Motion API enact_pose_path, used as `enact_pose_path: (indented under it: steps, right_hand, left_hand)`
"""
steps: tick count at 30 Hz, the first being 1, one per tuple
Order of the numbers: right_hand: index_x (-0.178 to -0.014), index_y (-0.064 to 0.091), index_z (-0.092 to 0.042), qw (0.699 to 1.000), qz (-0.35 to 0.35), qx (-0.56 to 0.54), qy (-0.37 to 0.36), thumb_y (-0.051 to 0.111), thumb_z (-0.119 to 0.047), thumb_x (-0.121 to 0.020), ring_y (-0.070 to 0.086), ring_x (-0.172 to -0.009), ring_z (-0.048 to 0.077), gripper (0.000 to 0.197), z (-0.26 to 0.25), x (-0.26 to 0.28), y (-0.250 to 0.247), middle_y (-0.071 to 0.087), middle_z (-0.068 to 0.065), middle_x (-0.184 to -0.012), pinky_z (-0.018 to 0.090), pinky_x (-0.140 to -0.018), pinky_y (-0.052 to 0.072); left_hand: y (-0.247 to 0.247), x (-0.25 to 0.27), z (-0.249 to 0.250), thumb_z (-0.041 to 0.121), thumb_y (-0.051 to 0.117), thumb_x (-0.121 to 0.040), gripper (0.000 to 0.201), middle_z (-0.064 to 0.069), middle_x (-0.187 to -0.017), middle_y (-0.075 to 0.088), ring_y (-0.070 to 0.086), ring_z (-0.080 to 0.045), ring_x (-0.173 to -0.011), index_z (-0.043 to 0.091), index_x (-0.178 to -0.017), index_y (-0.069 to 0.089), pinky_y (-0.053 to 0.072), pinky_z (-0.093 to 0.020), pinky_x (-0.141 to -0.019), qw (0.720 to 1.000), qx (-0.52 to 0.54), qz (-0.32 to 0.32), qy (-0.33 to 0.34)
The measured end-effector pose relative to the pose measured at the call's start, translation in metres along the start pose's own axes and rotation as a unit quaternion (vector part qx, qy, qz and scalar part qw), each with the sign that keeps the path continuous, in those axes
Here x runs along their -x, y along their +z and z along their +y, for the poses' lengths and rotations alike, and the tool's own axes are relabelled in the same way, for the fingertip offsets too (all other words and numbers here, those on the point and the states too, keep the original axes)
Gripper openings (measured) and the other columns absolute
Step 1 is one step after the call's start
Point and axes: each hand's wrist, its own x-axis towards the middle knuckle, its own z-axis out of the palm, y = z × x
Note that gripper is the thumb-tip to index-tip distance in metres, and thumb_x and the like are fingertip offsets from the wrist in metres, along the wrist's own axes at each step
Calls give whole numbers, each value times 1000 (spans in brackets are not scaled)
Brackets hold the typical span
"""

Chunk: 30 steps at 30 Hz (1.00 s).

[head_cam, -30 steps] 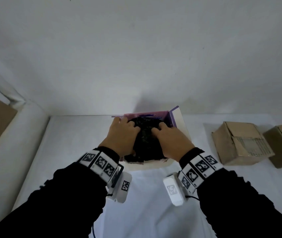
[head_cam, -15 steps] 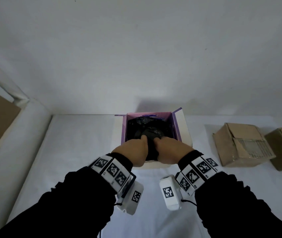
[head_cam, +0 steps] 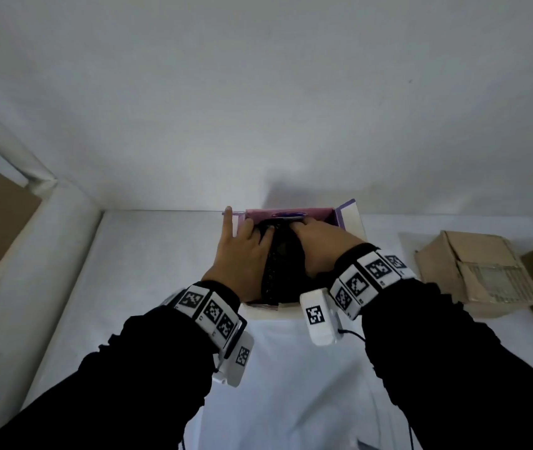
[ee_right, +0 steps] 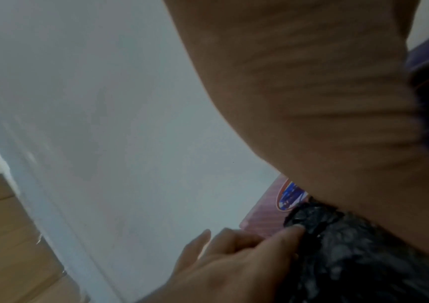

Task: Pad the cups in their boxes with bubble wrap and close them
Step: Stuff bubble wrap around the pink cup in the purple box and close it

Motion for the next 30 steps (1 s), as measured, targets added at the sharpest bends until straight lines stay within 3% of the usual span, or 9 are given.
enact_pose_path:
  steps: [5, 9, 12, 15, 19, 21, 24, 28, 30]
  right_hand:
    - [-119, 54, -17, 997, -74, -5, 4, 68, -14, -66, 64, -100, 25, 55, 2, -7, -4, 66, 6, -109, 39, -88, 55]
    - [-111, 63, -20, 997, 42, -46, -45, 72, -22, -67, 63, -99, 22, 44, 11, 12, -11, 66, 2, -107, 37, -87, 53]
    - [-115, 61, -20, 976, 197, -85, -24, 73, -19, -70, 50, -108, 25, 46, 26, 35, -15, 55, 4, -115, 40, -88, 48]
    - [-112, 57, -17, 931, 352, -24, 93, 71, -20, -70, 43, -109, 32, 44, 38, 53, -1, 46, 10, -120, 40, -81, 47]
    - [-121, 44, -12, 898, 329, -245, 159, 71, -20, -78, 56, -98, 30, 52, 46, 68, 17, 55, 9, -108, 29, -67, 41]
    - [-119, 46, -12, 887, 304, -325, 125, 68, -15, -82, 63, -85, 25, 44, 43, 72, 23, 64, 3, -91, 26, -62, 44]
    - [-115, 57, -17, 886, 339, -304, 89, 66, -30, -87, 62, -83, 19, 32, 32, 75, 30, 64, 1, -97, 28, -74, 47]
    - [-120, 64, -20, 905, 336, -255, 61, 49, -34, -98, 59, -85, 17, 30, 31, 72, 49, 53, 2, -113, 30, -82, 48]
    - [-119, 66, -18, 909, 355, -214, 50, 50, -27, -98, 59, -82, 18, 28, 36, 70, 55, 52, 1, -112, 33, -80, 51]
  left_hand:
    - [2, -4, 2, 73, 54, -72, 108, -5, -141, 49, 14, -32, -144, 11, -152, 15, -9, -68, -111, 1000, 30, -6, -5]
    - [-6, 3, -8, 65, 63, -69, 99, 1, -150, 36, 15, -25, -144, 22, -150, 25, 1, -60, -116, 991, 128, -22, 41]
    - [-7, 17, -15, 39, 68, -70, 78, 4, -151, 33, 16, -23, -144, 32, -143, 39, 13, -55, -117, 965, 258, 25, 32]
    - [1, 34, -10, 28, 66, -68, 68, -5, -142, 38, 34, -33, -128, 25, -133, 47, 42, -53, -98, 934, 307, 141, -120]
    - [10, 49, -4, 52, 71, -76, 83, -12, -124, 53, 56, -32, -110, 10, -137, 34, 50, -41, -89, 846, 444, 76, -284]
    - [7, 54, -2, 55, 69, -79, 73, -4, -104, 63, 63, -25, -95, 12, -130, 41, 53, -35, -79, 813, 505, 97, -274]
    - [-4, 59, 3, 51, 59, -89, 48, 5, -96, 63, 63, -13, -84, 19, -125, 53, 52, -31, -77, 794, 533, 167, -240]
    - [-4, 58, 5, 41, 36, -102, 39, 3, -103, 53, 56, -10, -92, 24, -122, 64, 43, -25, -79, 801, 555, 161, -158]
    - [3, 53, 2, 31, 43, -101, 31, 5, -102, 51, 56, -12, -91, 22, -117, 68, 48, -28, -81, 827, 524, 153, -133]
